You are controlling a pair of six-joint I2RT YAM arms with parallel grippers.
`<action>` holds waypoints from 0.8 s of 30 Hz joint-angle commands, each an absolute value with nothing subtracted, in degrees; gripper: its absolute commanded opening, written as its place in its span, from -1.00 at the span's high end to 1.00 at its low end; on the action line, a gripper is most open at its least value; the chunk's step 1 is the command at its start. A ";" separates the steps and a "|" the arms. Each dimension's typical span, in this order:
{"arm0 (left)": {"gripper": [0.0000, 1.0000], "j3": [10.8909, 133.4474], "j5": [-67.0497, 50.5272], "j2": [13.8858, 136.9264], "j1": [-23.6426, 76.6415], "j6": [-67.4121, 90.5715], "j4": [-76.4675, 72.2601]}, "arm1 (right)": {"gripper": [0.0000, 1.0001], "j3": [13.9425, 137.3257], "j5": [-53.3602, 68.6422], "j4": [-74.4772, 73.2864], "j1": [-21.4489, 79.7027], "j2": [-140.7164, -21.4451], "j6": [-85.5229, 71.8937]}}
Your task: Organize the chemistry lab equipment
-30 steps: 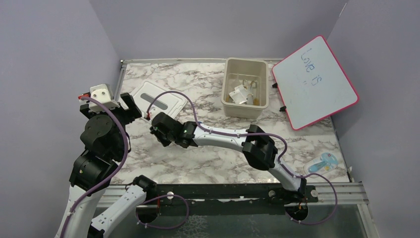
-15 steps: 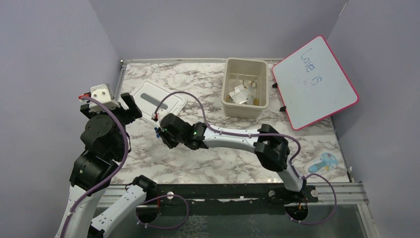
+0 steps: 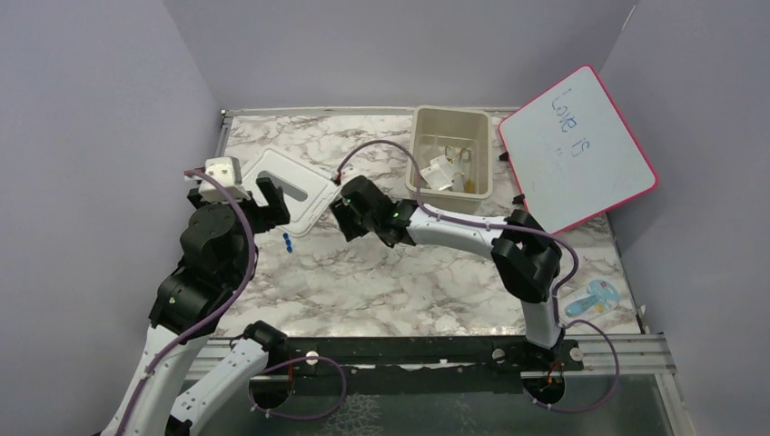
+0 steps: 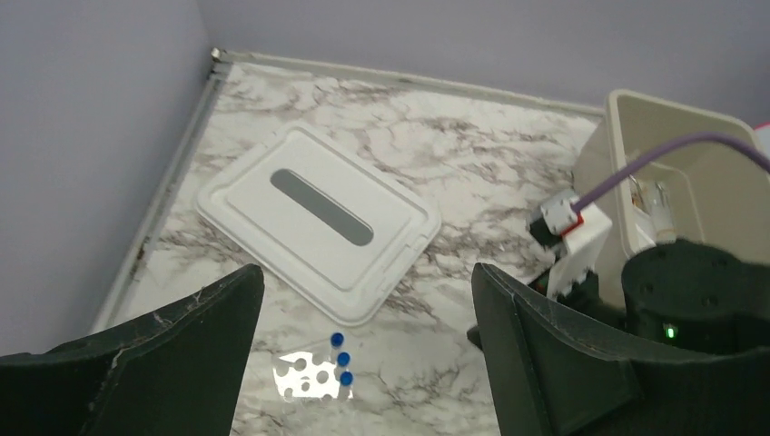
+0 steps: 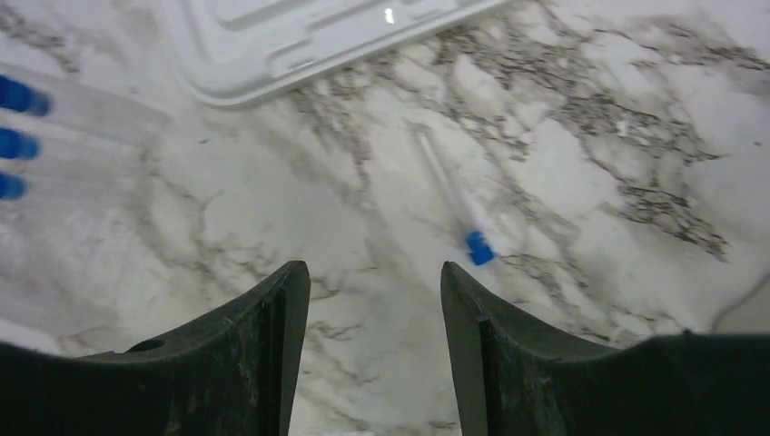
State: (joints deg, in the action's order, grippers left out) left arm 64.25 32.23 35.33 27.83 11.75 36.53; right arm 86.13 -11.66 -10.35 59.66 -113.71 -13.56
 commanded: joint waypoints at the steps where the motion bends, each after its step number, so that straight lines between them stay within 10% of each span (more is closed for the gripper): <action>1: -0.76 58.91 20.14 37.79 27.79 19.44 37.16 | -0.20 85.07 -12.56 -11.41 55.16 -114.46 -9.50; 24: -0.75 46.21 11.52 45.26 27.68 30.70 27.29 | 0.03 100.66 2.80 -19.72 48.61 -131.35 1.91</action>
State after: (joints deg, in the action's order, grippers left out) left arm 47.09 13.06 45.25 27.81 29.23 29.85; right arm 96.64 -1.52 -14.85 49.93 -128.42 -1.02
